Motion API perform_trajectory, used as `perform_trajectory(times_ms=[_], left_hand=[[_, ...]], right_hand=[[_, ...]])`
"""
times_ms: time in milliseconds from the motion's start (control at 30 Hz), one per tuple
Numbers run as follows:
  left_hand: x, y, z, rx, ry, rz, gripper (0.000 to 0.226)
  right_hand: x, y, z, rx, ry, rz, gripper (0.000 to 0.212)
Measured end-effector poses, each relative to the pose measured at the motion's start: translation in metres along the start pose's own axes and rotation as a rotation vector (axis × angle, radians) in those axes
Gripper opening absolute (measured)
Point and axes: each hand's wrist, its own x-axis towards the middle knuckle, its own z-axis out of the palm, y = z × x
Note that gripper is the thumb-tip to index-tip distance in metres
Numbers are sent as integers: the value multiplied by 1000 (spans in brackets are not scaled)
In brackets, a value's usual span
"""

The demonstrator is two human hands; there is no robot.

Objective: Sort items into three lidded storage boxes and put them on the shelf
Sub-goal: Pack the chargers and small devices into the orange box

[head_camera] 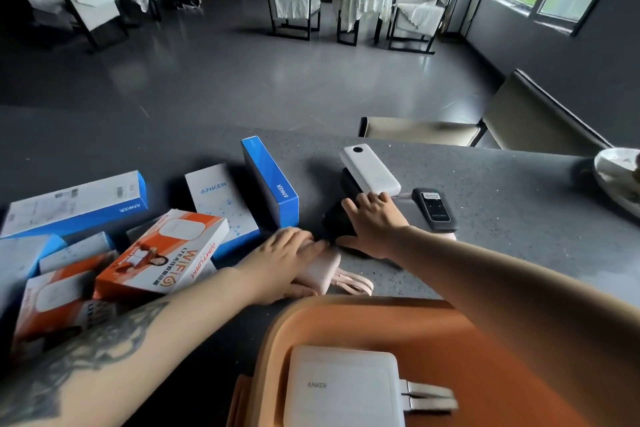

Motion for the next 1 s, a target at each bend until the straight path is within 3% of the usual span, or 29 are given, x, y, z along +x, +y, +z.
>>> perform_trajectory(times_ms=[167,300,400,500,567,667,767,1000], left_hand=[[-5,-1,7,36,98,-42,82],[-8,4,10,39,92,-116,90],[-11,8,6,-63,149,-199,100],[-18,10,-6,-195,228,-252,100],[-26,13,-23,-283,271,-256,101],[-42,19,-51,-375,393,-218,106],[-69,22,-79,-361,484,-195,94],[-139,33,-113,-377,716,-239,85]], right_hand=[[3,-2,2,-58,-46,-66,76],[2,-6,1,17,-80,13,72],[3,-9,-2,227,-61,72,68],[4,-5,-19,613,26,176,66],[1,-2,-36,851,120,216,60],[-14,9,-68,962,319,230,55],[-49,27,-100,956,431,139,57],[-162,12,-106,791,277,-218,71]])
